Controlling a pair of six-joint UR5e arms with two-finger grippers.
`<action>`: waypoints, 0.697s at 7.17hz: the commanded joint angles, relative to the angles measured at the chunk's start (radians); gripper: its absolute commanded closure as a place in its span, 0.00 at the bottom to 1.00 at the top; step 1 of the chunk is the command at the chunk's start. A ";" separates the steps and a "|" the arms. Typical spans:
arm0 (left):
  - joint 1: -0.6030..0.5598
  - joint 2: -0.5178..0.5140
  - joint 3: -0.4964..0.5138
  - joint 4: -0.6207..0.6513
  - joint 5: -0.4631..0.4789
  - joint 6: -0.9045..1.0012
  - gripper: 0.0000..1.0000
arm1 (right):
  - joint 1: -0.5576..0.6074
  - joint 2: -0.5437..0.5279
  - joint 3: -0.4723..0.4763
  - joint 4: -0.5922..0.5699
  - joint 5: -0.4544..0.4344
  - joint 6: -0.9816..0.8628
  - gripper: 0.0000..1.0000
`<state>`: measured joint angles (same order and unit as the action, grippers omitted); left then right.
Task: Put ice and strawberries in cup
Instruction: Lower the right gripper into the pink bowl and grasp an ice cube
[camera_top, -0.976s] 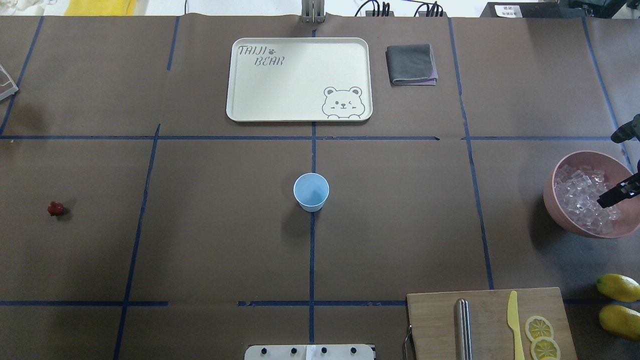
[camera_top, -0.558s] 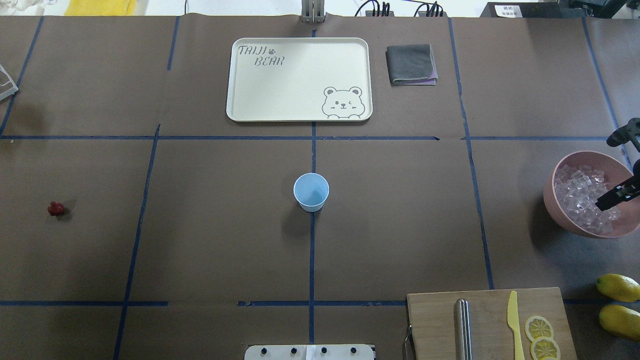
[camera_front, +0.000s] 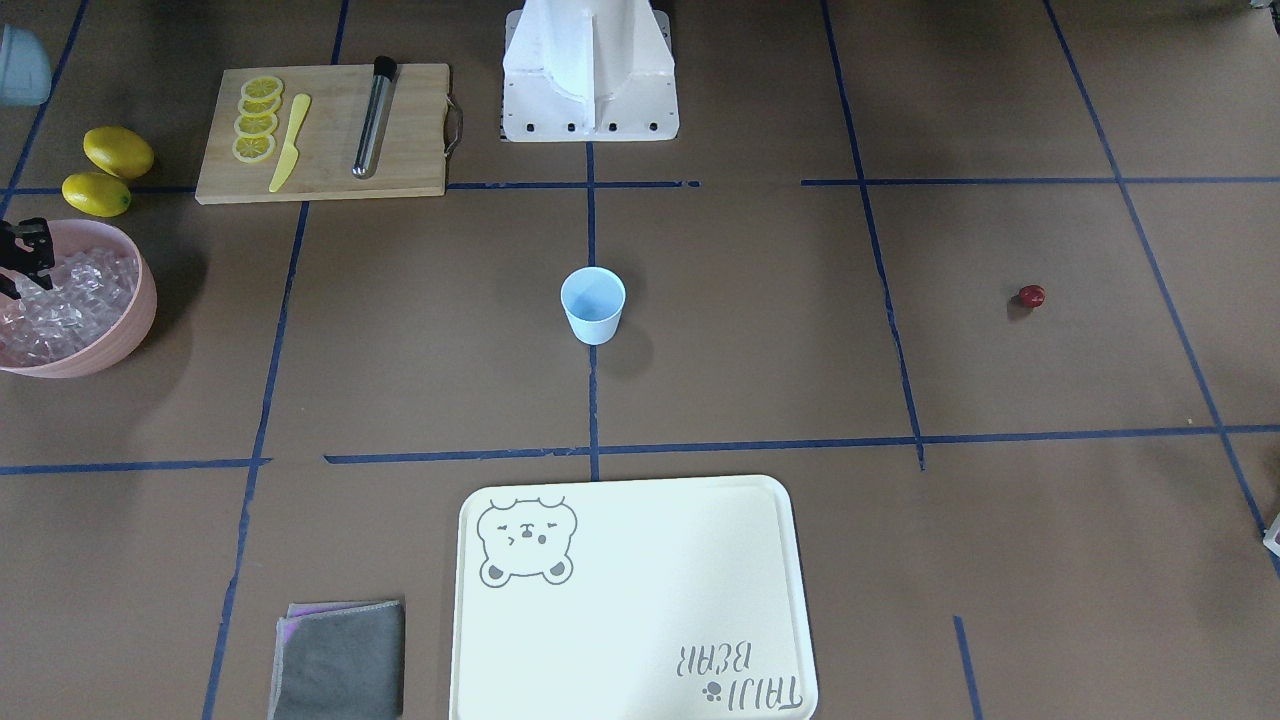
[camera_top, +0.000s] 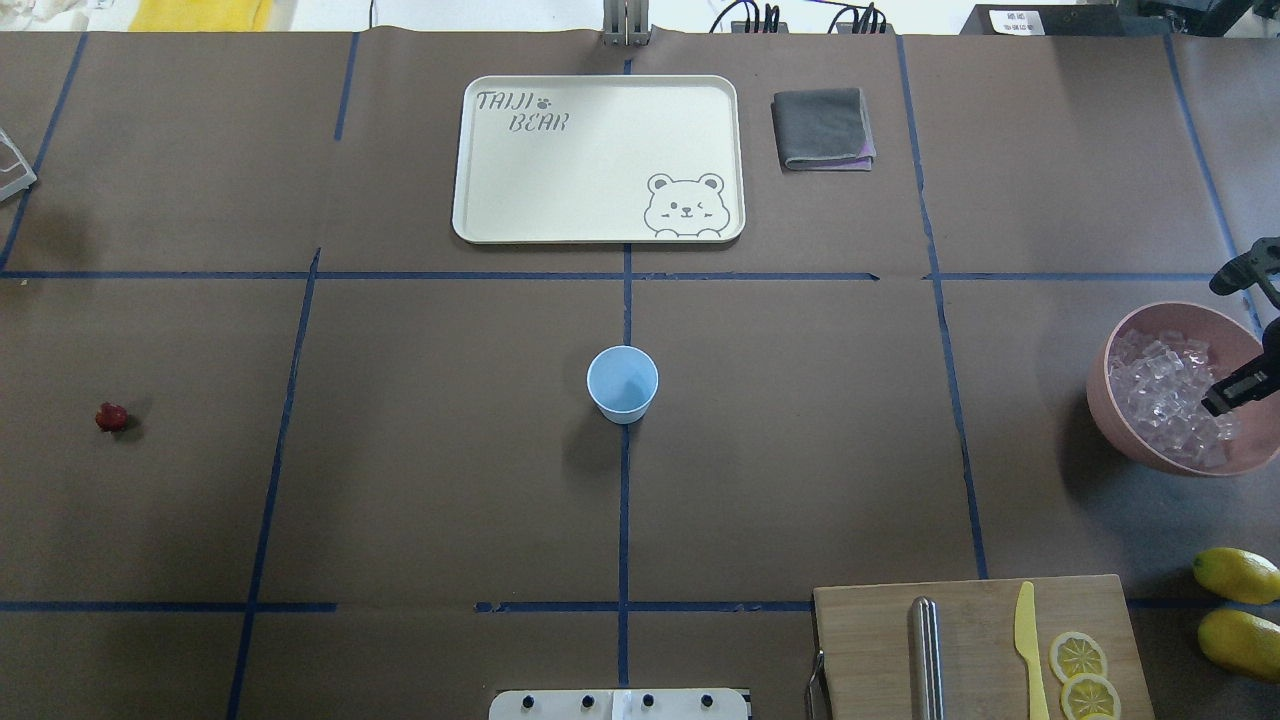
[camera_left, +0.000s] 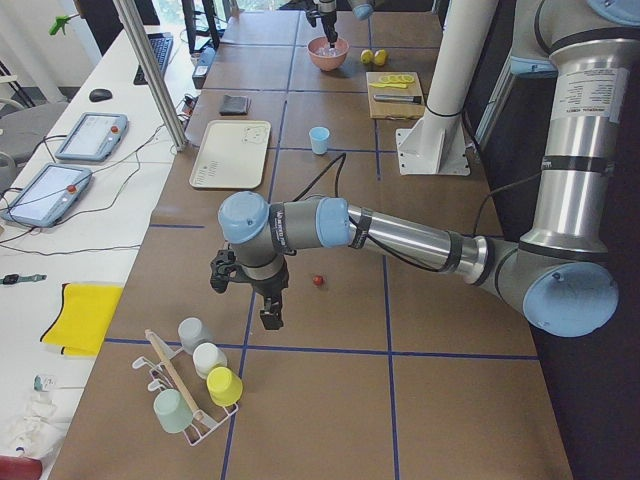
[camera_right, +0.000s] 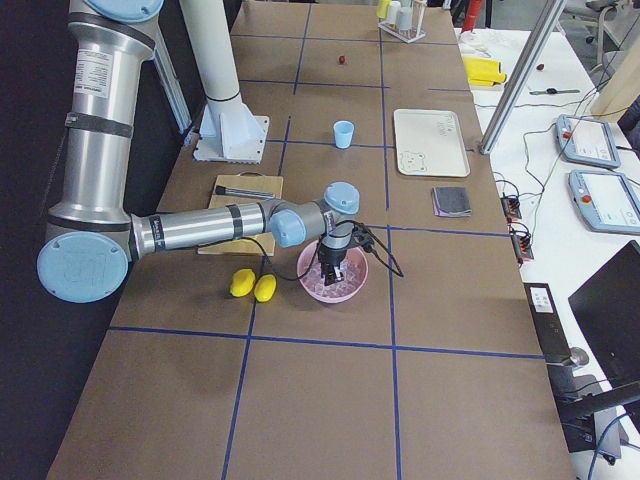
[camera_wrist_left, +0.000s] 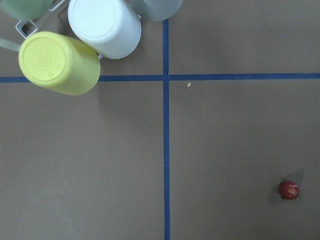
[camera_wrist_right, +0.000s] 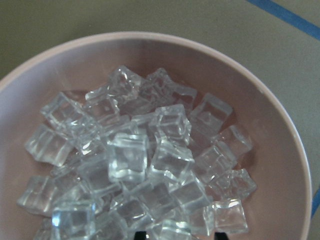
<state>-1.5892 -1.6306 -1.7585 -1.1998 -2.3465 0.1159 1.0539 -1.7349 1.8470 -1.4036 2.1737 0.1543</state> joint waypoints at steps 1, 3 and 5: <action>0.000 0.000 -0.001 0.000 -0.001 -0.001 0.00 | 0.003 -0.002 0.023 -0.002 0.000 0.001 1.00; 0.000 0.000 -0.007 0.003 -0.002 -0.001 0.00 | 0.072 -0.005 0.220 -0.110 0.015 0.004 1.00; 0.000 0.021 -0.036 0.003 -0.002 -0.001 0.00 | 0.069 0.165 0.351 -0.333 0.061 0.153 1.00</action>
<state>-1.5899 -1.6251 -1.7767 -1.1963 -2.3477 0.1152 1.1187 -1.6750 2.1233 -1.6112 2.1977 0.2010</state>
